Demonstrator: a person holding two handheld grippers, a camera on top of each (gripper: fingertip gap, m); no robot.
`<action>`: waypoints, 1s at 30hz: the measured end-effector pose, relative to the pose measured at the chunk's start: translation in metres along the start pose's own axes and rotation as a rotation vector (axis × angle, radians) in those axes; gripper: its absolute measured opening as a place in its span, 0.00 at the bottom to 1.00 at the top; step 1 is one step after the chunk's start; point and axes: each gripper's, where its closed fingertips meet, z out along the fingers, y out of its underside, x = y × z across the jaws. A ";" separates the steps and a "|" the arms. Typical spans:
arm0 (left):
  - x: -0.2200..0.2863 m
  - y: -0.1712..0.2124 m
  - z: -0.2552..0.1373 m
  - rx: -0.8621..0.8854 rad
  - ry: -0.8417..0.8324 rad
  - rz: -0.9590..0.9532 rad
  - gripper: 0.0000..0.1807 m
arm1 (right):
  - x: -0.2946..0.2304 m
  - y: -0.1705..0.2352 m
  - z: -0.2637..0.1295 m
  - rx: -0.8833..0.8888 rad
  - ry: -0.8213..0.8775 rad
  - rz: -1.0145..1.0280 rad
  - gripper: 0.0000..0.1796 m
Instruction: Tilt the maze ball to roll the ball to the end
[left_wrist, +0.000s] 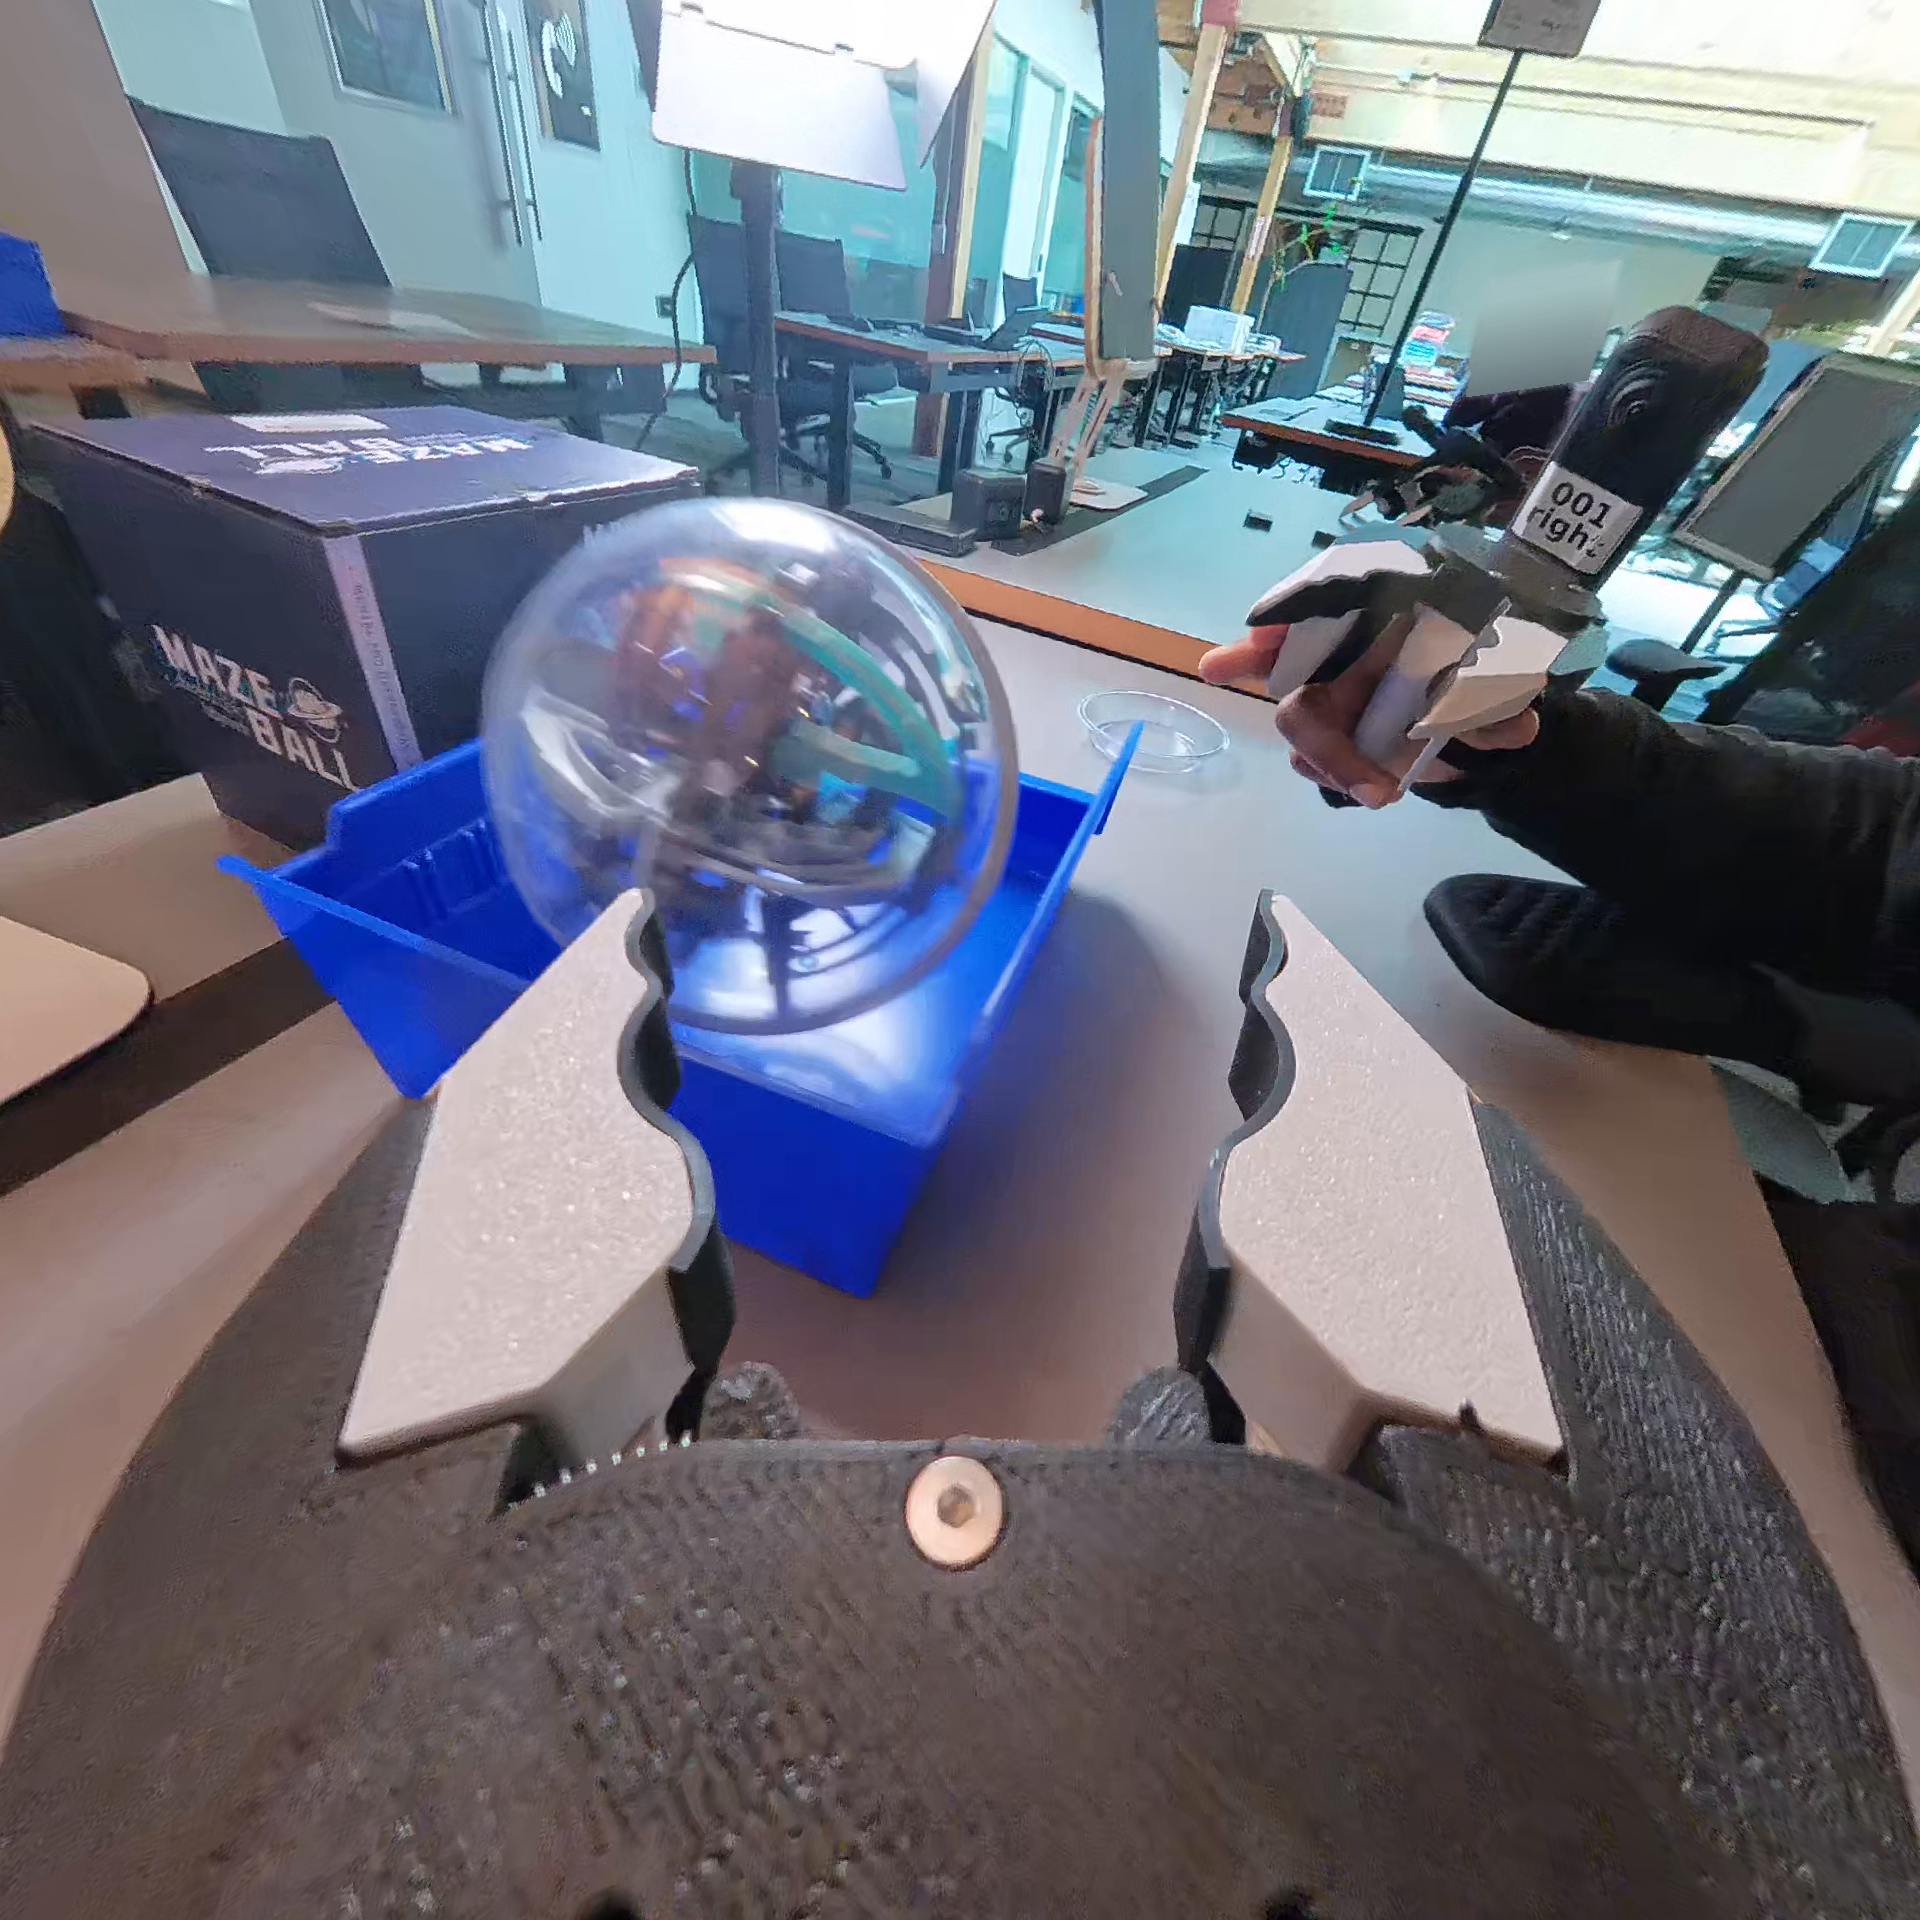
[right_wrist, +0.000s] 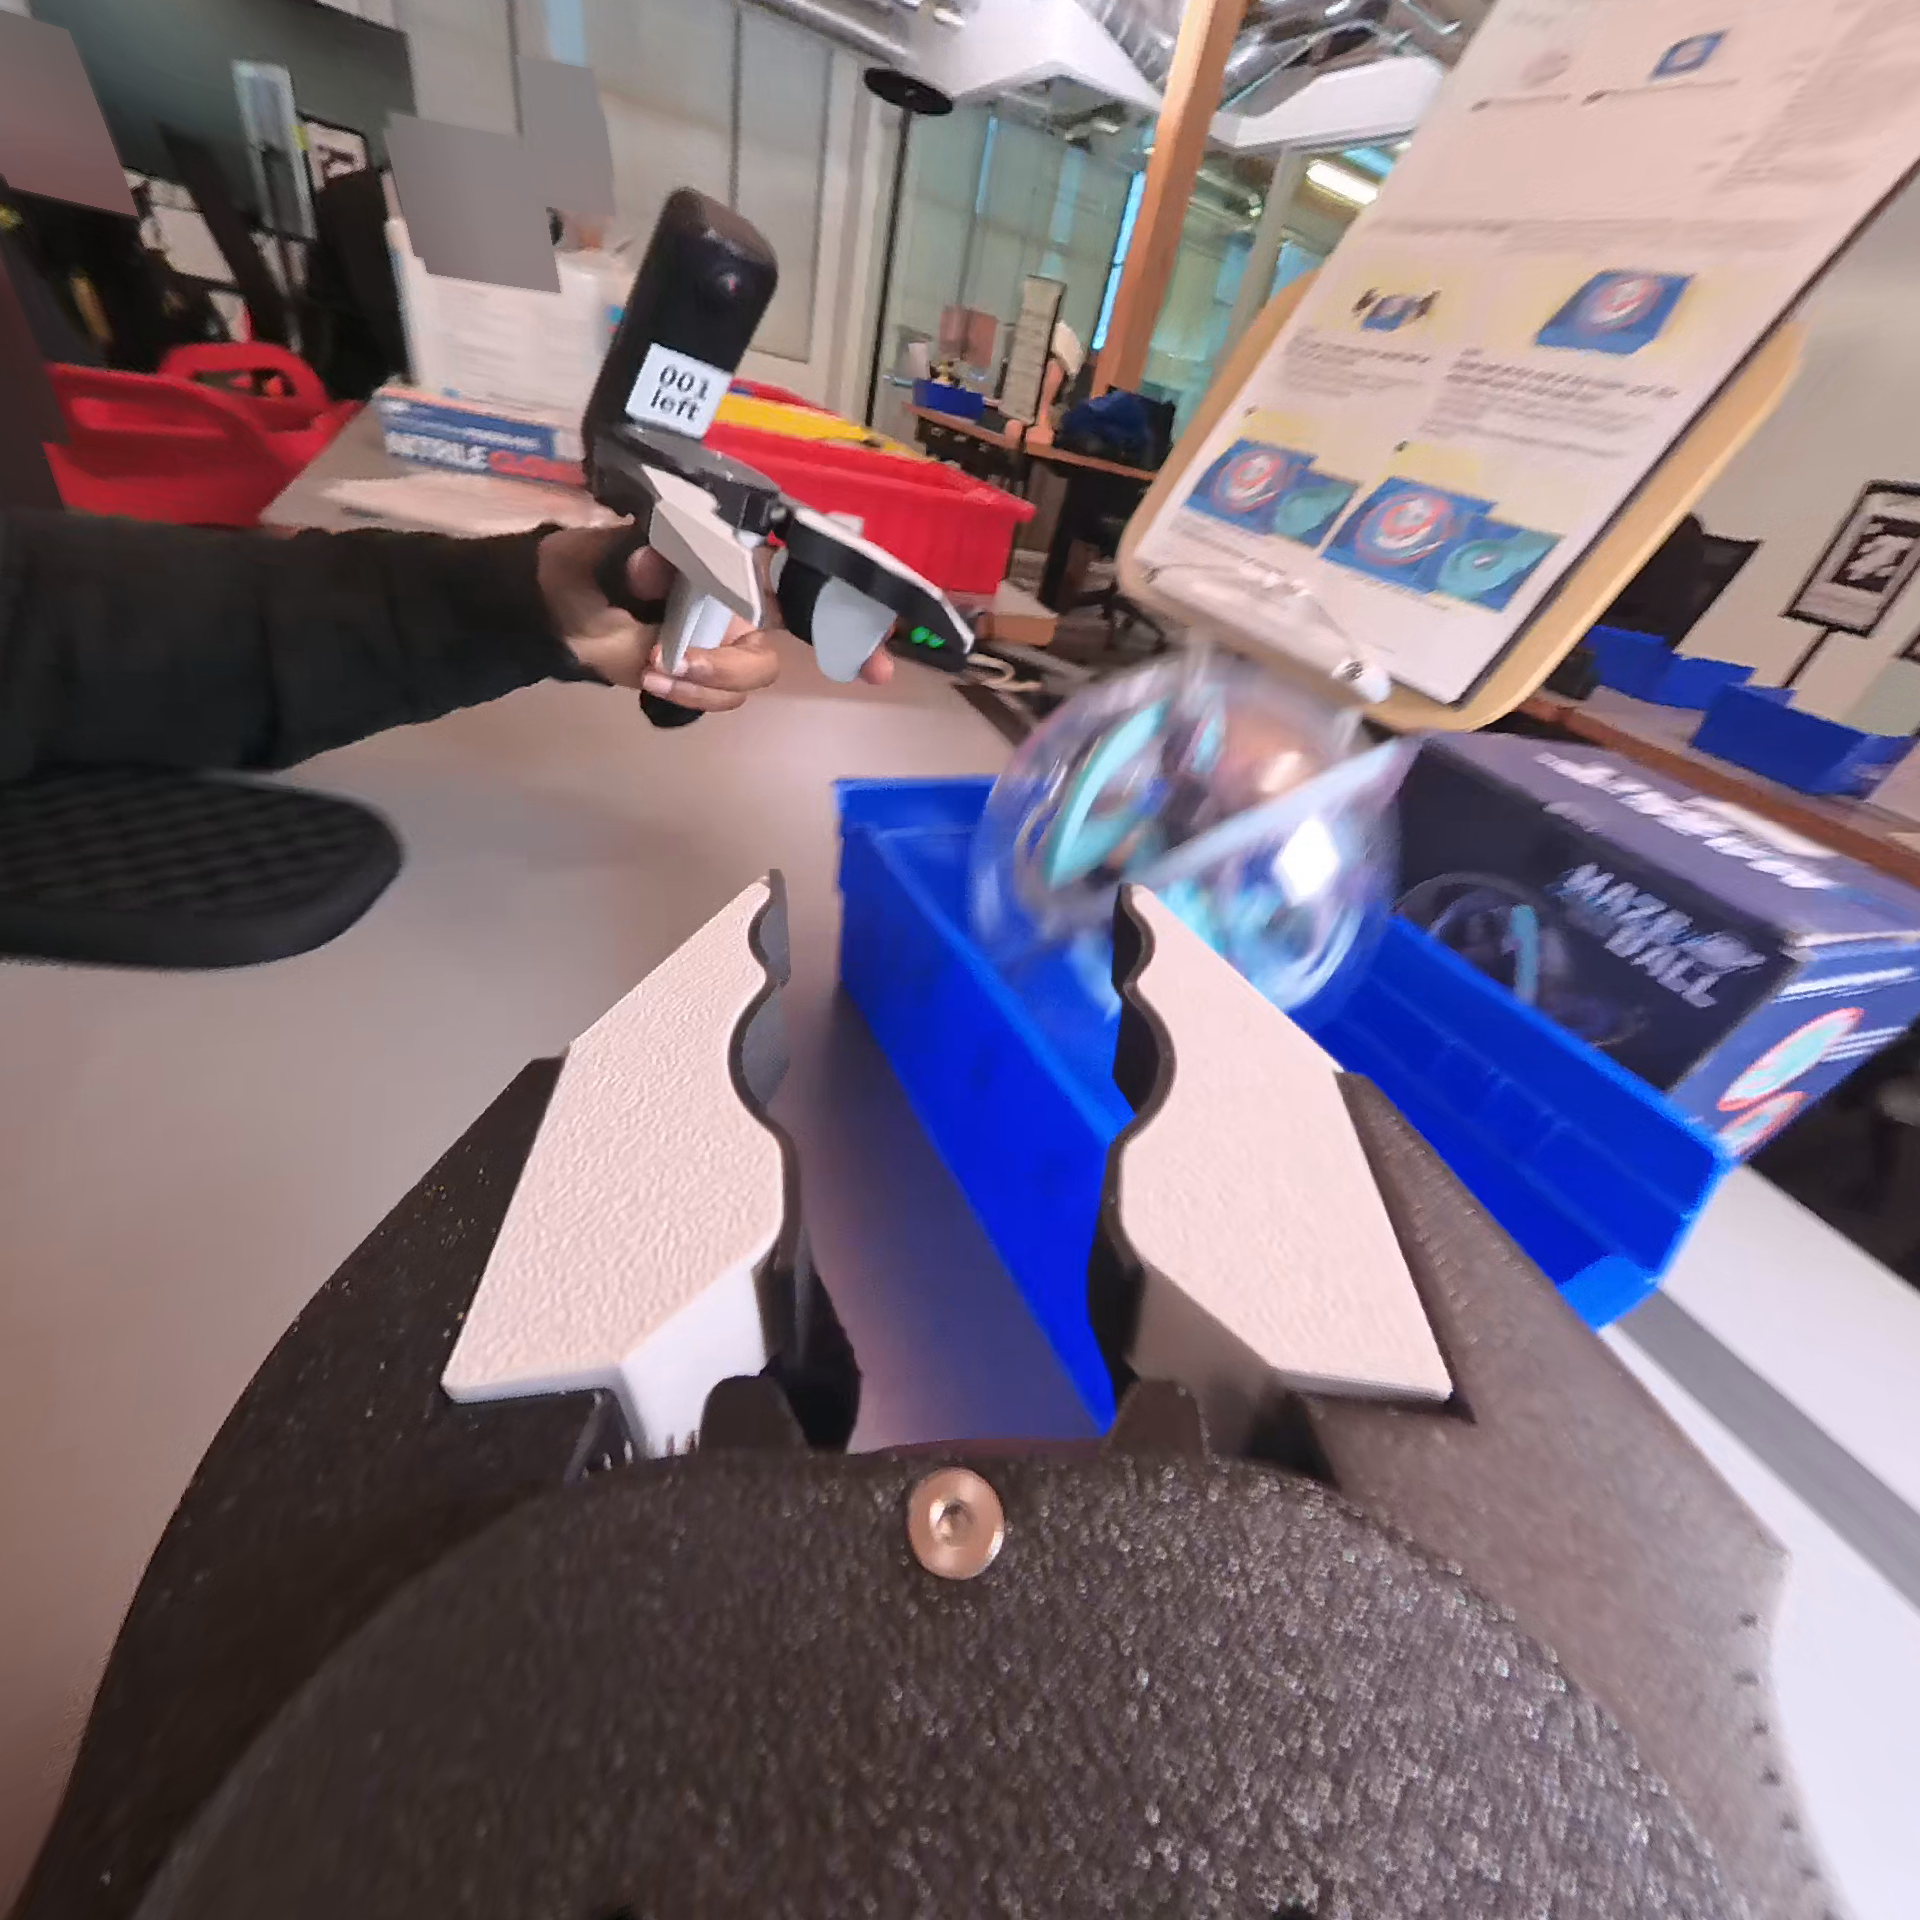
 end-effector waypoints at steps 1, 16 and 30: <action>-0.006 -0.004 0.002 -0.006 0.004 -0.014 0.60 | 0.007 -0.004 0.002 0.002 0.014 0.002 0.33; -0.059 -0.014 0.045 -0.110 -0.078 0.112 0.51 | 0.117 0.031 0.026 -0.267 0.086 0.128 0.31; -0.095 -0.001 0.077 -0.154 -0.038 0.073 0.48 | 0.125 0.077 0.080 -0.364 -0.098 0.272 0.28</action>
